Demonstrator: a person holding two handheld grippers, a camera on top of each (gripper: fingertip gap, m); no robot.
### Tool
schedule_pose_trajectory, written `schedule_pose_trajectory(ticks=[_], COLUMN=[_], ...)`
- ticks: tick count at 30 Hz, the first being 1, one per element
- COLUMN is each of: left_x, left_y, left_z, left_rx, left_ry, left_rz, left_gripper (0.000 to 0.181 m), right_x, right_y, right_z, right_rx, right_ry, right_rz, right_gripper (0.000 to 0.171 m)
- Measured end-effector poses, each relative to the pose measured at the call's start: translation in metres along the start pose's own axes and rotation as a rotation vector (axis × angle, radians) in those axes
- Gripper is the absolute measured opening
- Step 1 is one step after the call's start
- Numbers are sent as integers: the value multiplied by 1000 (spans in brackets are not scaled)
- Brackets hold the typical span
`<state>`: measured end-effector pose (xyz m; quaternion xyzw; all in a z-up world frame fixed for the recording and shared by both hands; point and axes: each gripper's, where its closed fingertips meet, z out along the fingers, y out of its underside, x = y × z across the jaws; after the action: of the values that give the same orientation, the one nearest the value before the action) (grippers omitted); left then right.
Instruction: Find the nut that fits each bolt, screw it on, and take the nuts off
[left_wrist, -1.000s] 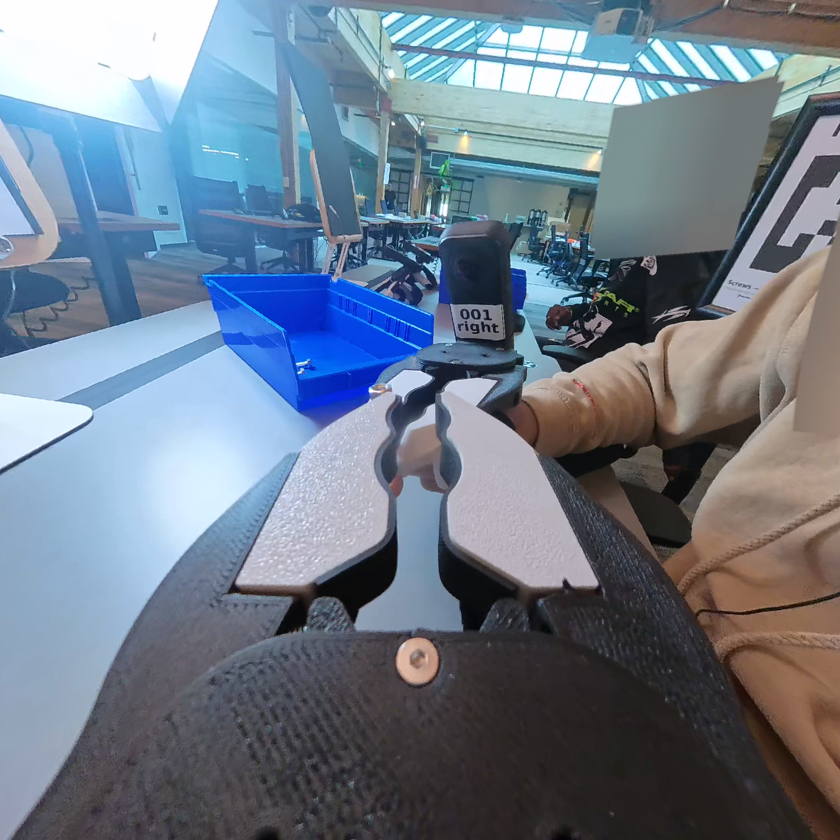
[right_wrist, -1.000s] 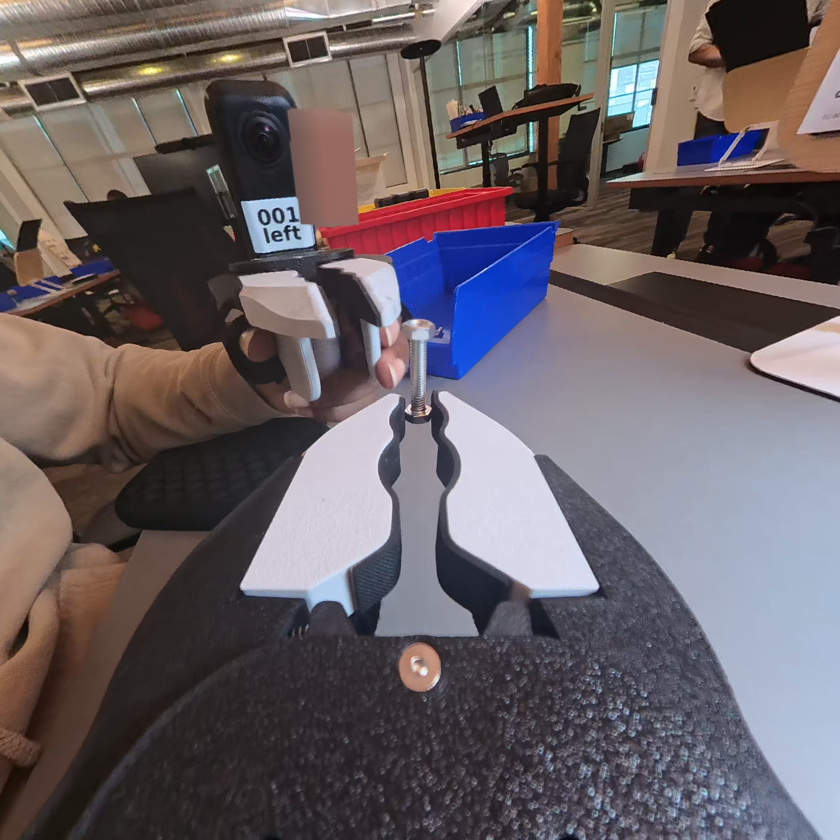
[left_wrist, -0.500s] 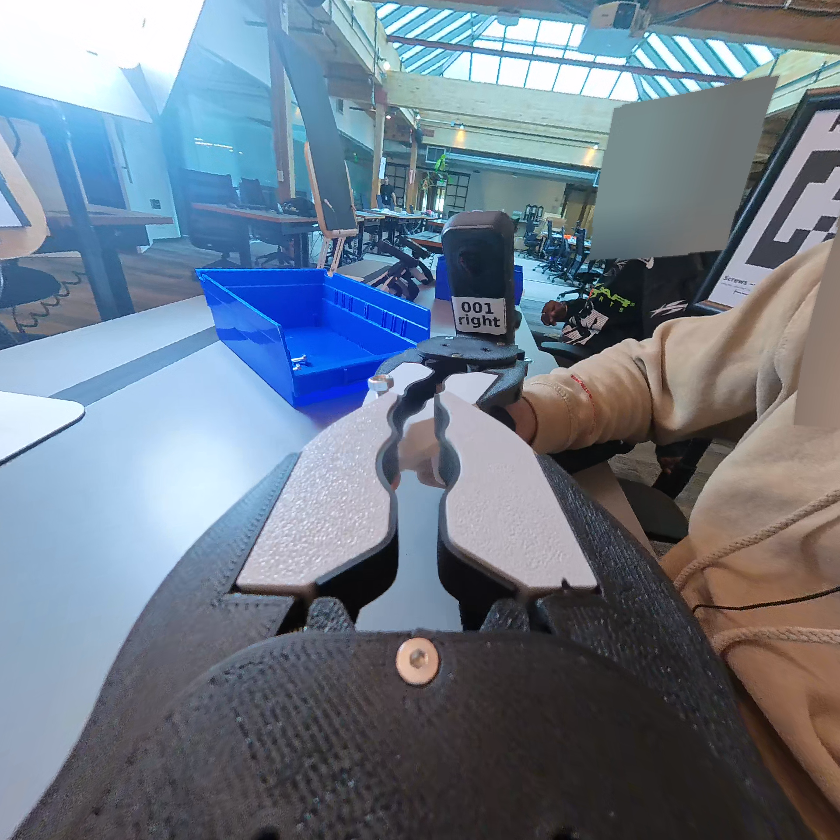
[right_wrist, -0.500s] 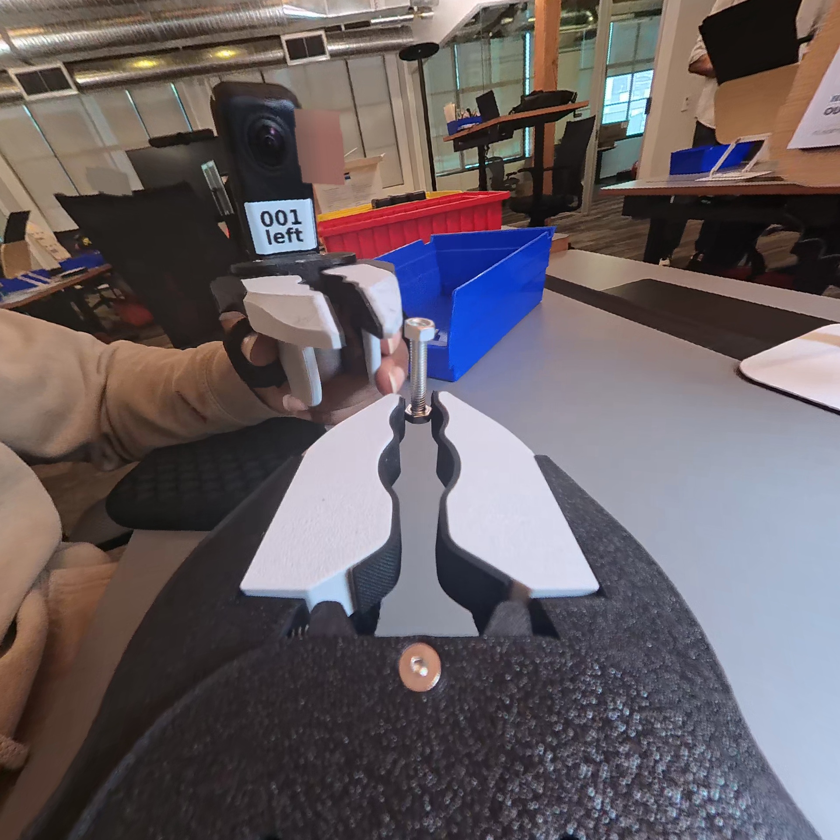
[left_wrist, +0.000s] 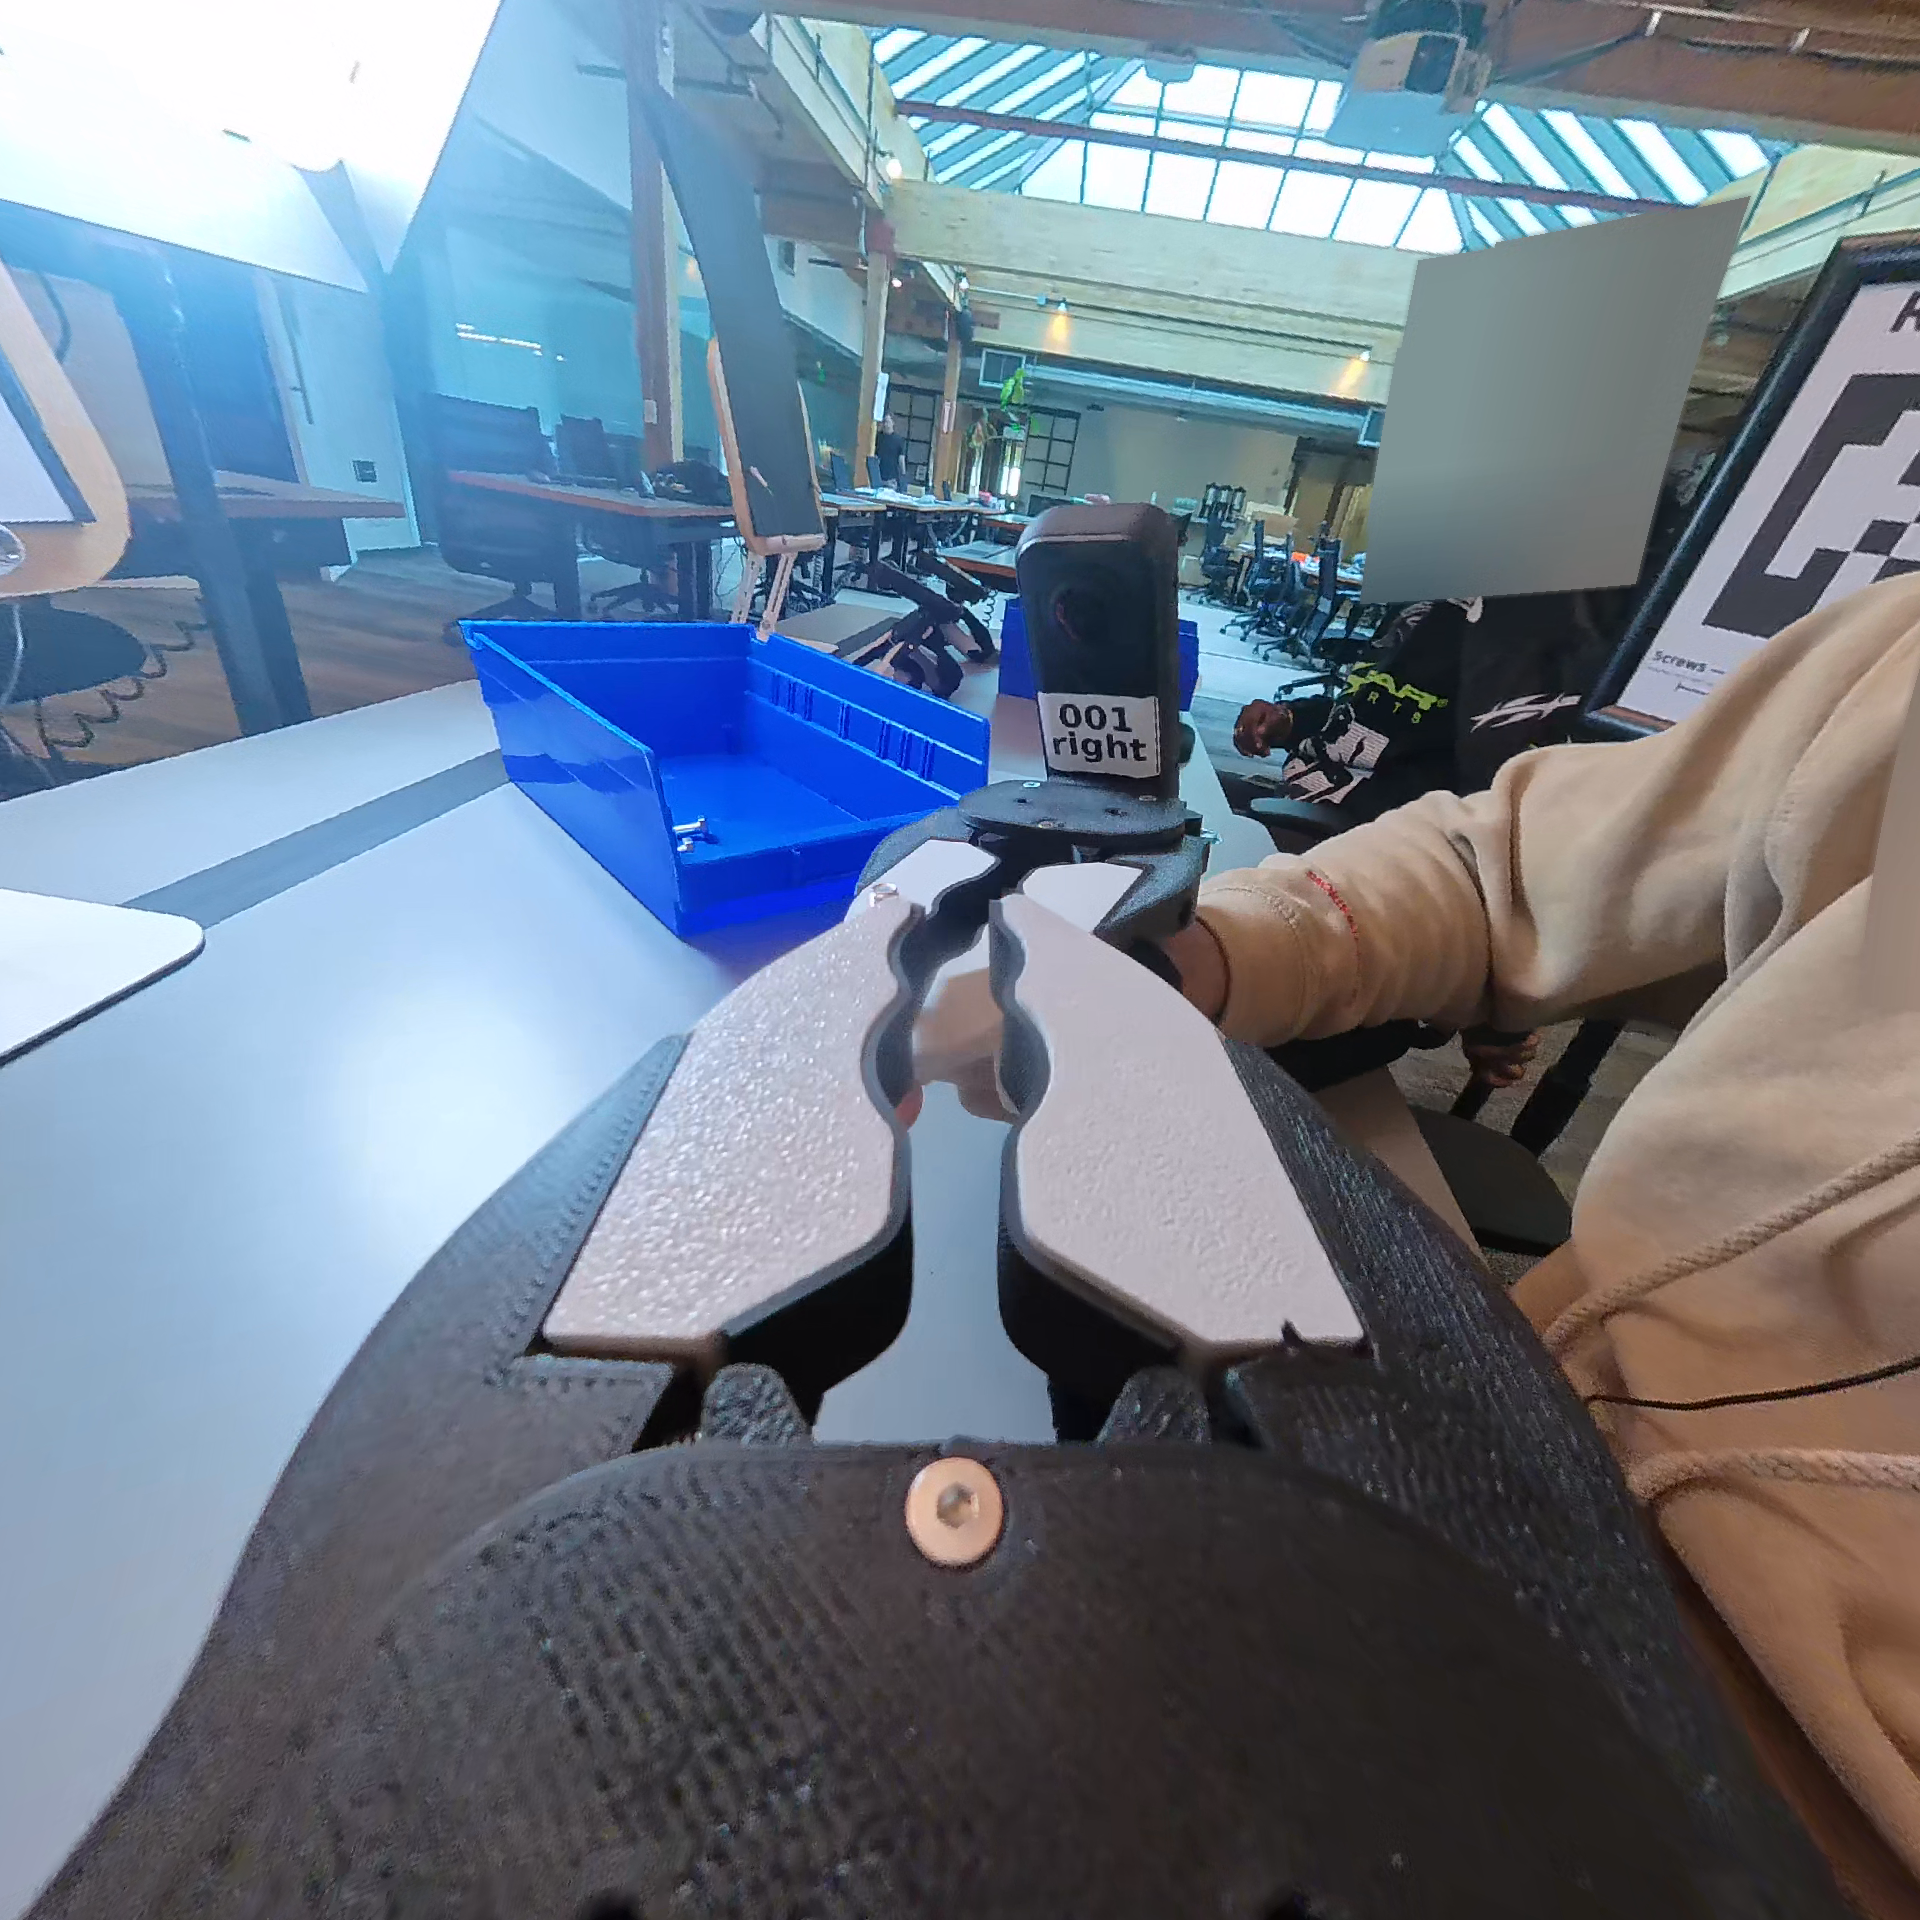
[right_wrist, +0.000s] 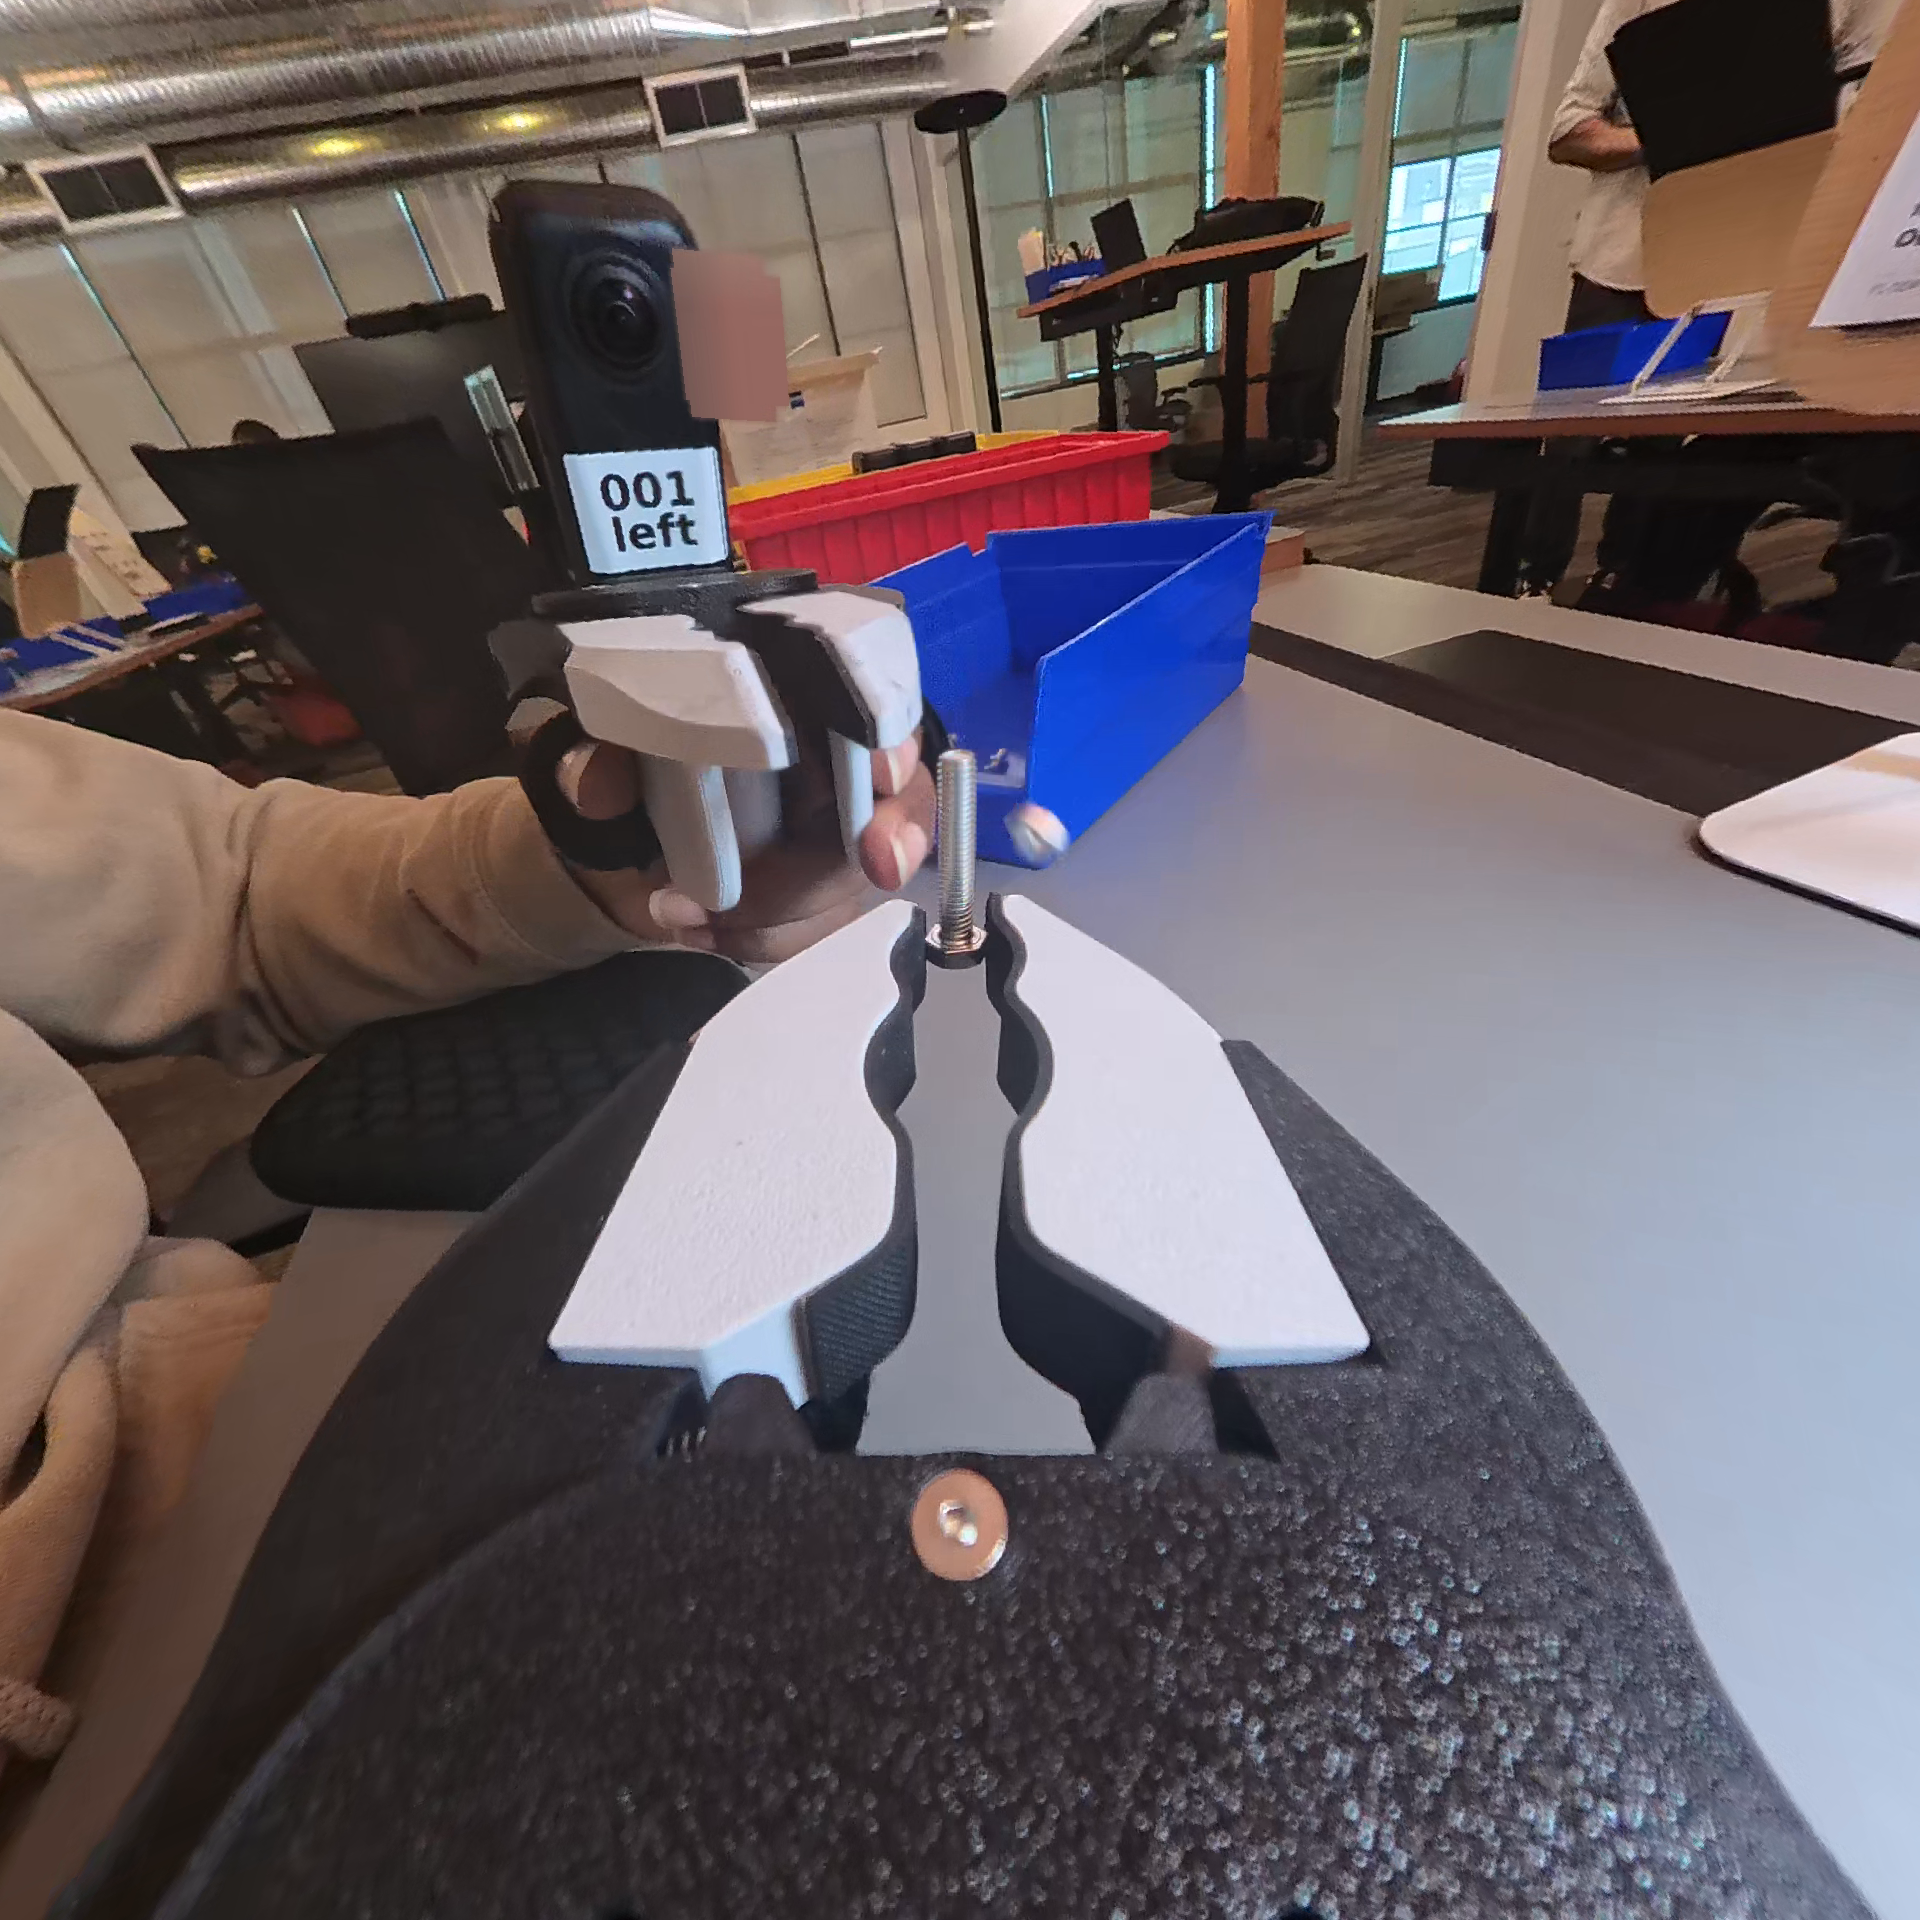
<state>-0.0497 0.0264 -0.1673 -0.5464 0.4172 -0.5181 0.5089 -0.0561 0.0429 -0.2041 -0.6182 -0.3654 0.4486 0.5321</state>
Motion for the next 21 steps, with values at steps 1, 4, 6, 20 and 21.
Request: schedule_pose_trajectory(ticks=[1, 4, 6, 20, 21], left_x=[-1, -5, -10, -37, -27], left_y=[-1, 1, 3, 30, 45], left_z=[-1, 0, 1, -2, 0], left_rx=[2, 1, -11, -175, -278], left_ry=[-6, -27, -58, -137, -65], left_rz=[-1, 2, 3, -9, -8], left_gripper=[10, 12, 17, 14, 17], right_x=[0, -4, -6, 41, 52], right_y=[0, 2, 3, -47, -56], right_z=[0, 2, 3, -38, -49], right_rx=[2, -8, -14, 92, 114], right_ry=[3, -10, -14, 167, 208], right_rz=[-2, -11, -16, -44, -40], right_gripper=[11, 11, 11, 11, 11])
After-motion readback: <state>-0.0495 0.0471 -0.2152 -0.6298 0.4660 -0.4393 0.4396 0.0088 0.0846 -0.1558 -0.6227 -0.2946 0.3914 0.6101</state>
